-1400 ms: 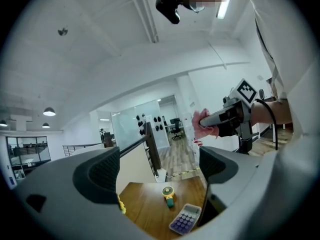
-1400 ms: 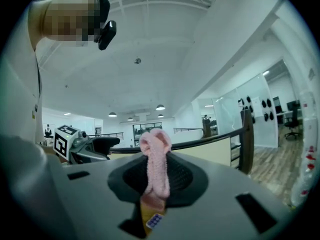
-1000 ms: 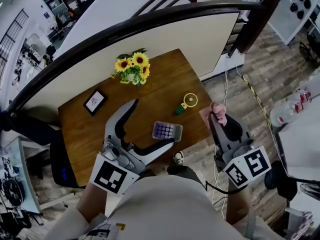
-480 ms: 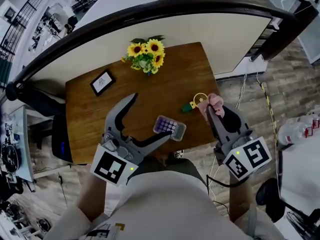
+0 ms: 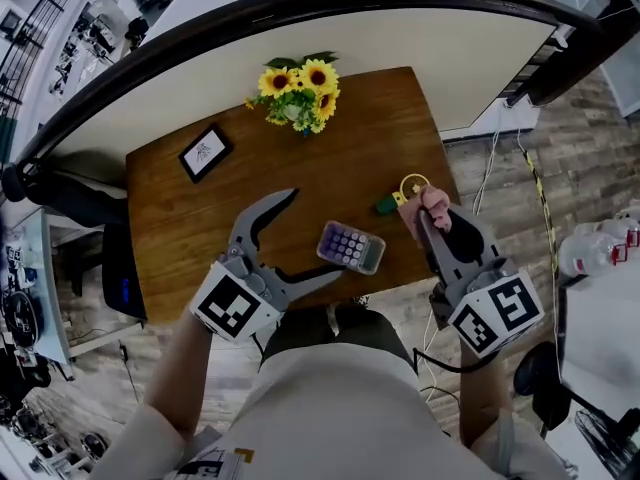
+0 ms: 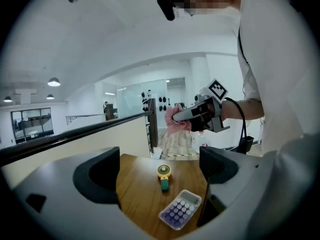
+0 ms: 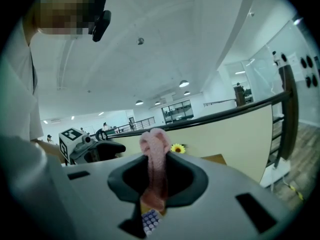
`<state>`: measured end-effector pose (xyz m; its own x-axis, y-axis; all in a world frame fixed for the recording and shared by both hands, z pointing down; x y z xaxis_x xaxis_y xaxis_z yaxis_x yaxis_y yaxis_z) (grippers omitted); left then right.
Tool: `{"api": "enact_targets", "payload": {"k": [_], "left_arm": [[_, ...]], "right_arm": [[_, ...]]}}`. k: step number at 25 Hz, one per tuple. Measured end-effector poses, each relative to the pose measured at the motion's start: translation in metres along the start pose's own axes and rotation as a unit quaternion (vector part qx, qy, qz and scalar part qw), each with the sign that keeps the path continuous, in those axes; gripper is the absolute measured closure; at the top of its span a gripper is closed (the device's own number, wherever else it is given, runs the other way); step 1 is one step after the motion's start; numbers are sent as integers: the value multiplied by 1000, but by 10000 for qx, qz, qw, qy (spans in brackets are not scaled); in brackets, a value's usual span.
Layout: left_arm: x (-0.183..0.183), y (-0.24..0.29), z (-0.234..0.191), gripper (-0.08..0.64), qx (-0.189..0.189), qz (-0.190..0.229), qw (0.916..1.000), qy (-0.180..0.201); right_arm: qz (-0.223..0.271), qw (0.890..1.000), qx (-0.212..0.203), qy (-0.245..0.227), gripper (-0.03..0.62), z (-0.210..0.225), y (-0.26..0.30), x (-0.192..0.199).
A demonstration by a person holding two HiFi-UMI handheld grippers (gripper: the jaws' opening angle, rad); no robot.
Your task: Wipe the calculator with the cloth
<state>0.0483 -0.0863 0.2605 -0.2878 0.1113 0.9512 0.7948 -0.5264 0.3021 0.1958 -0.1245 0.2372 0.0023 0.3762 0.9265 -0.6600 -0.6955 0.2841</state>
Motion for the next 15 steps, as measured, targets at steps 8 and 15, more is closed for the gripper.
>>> {"api": "enact_targets", "payload": {"k": [8, 15], "left_arm": [[88, 26, 19, 87, 1410, -890, 9860, 61], [162, 55, 24, 75, 1990, -1424, 9694, 187]], "right_arm": [[-383, 9990, 115, 198, 525, -6, 23, 43], [-635, 9971, 249, 339, 525, -3, 38, 83]]}}
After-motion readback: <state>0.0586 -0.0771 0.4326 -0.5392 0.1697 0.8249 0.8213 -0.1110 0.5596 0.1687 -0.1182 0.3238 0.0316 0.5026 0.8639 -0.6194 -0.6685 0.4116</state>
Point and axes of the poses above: the fingertips, and each gripper's own axes: y forward along the fingers, z to its right, x out of its underside, the point moved 2 cm from there along -y, backward along the fingers, and after that the axes turned 2 degrees about x, right-handed, at the moved point
